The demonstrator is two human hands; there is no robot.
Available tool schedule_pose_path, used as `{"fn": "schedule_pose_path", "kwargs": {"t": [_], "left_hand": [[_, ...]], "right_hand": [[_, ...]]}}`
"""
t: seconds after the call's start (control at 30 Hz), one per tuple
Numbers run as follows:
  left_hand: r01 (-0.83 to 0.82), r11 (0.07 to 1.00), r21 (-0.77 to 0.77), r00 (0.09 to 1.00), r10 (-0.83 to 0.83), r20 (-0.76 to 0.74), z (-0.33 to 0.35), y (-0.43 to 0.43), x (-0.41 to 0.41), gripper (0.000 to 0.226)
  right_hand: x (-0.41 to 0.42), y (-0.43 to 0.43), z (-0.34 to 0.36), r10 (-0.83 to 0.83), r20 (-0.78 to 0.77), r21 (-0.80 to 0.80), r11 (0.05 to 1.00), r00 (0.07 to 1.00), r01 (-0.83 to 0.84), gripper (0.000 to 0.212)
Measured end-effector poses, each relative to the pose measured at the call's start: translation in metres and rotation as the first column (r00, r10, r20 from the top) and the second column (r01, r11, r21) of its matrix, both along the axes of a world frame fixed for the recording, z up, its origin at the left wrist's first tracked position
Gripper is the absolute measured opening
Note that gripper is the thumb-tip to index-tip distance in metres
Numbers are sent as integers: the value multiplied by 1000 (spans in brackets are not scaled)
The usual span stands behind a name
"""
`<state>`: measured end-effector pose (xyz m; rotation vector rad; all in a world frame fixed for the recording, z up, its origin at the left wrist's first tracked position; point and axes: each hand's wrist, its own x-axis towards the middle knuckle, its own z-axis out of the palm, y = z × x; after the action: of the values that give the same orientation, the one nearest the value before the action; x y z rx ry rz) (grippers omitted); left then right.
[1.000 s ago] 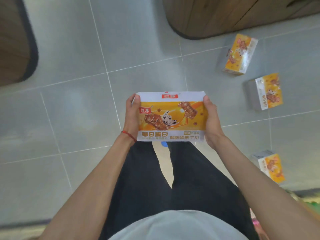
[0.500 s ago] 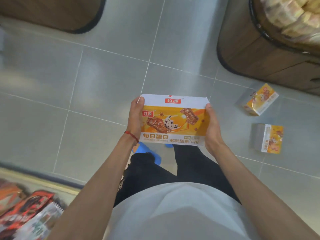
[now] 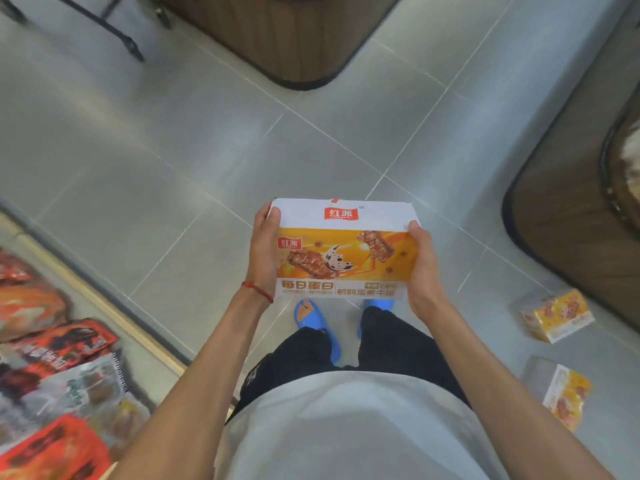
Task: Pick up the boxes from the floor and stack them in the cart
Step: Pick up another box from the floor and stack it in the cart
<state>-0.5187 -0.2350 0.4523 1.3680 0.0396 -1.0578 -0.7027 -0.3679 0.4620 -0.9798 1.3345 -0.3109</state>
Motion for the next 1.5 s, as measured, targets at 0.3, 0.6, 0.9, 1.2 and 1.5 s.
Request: {"fn": "schedule_pose_path", "kwargs": {"t": [0.3,0.6,0.9,1.2,1.5], "left_hand": [[-222,975,-19,968,223,115,29,34,100,40],[-389,921,36,908,376,187,46,19,210,66],[-548,836,14,817,532,221,50,26,346,47],[-587,809,6,791,572,215,46,56,539,43],[-587,808,-38,784,580,222,66,71,730,41]], "right_hand": [[139,-4,26,254,60,-26,967,965,-253,63],[291,-49,42,432,135,-33,901,892,-432,34],[456,-52,40,517,148,-3,852,843,-523,69],[655,-22,34,562,133,-22,825,817,-564,67],[847,-6,52,576,180,-105,818,798,-566,63]]}}
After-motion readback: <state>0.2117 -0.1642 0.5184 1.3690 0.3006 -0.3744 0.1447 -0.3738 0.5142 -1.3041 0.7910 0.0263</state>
